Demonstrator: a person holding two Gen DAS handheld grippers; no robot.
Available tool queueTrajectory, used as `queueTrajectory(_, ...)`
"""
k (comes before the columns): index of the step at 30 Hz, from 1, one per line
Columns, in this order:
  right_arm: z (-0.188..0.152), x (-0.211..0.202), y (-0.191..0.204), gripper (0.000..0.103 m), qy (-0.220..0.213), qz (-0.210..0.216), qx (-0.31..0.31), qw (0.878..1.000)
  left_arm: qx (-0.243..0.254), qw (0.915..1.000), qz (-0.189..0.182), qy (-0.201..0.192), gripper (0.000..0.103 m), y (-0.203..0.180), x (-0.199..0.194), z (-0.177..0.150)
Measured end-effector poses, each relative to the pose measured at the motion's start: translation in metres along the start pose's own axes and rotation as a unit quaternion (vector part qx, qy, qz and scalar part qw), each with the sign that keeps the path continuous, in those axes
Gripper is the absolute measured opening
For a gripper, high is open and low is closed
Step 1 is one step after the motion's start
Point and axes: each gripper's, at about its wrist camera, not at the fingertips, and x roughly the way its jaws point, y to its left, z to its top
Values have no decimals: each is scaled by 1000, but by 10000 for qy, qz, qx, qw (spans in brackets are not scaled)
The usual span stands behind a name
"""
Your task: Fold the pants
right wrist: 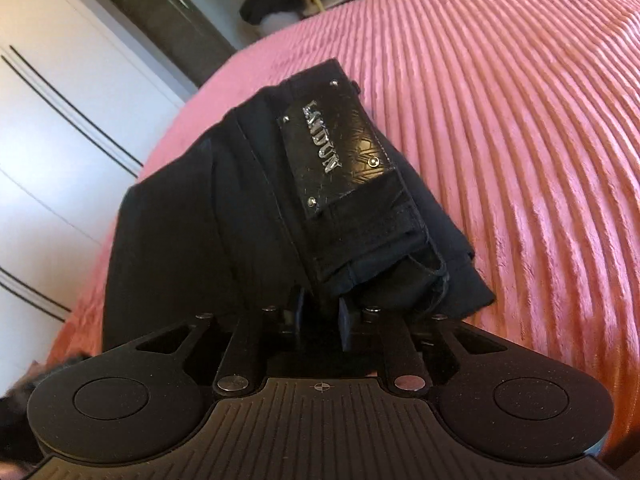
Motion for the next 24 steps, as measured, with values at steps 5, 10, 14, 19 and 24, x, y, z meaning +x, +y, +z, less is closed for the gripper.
queueTrajectory(5, 11, -28, -4, 48, 227, 335, -16, 9992, -175, 9993, -341, -35, 99, 10, -2, 1)
queueTrajectory(10, 23, -59, -4, 51, -119, 559, -426, 9975, -780, 9920, -722, -676, 99, 27, -27, 7)
queueTrajectory(14, 41, -41, 17, 42, -292, 630, -777, 9946, -874, 9892, -700, -945, 99, 21, -23, 28)
queueTrajectory(19, 45, -4, 61, 26, -249, 347, -1790, 9829, -673, 9956, -237, -602, 99, 12, 10, 44)
queueTrajectory(24, 63, 26, 85, 29, -406, -77, -2252, 9734, -669, 9955, -299, -606, 99, 7, 17, 59)
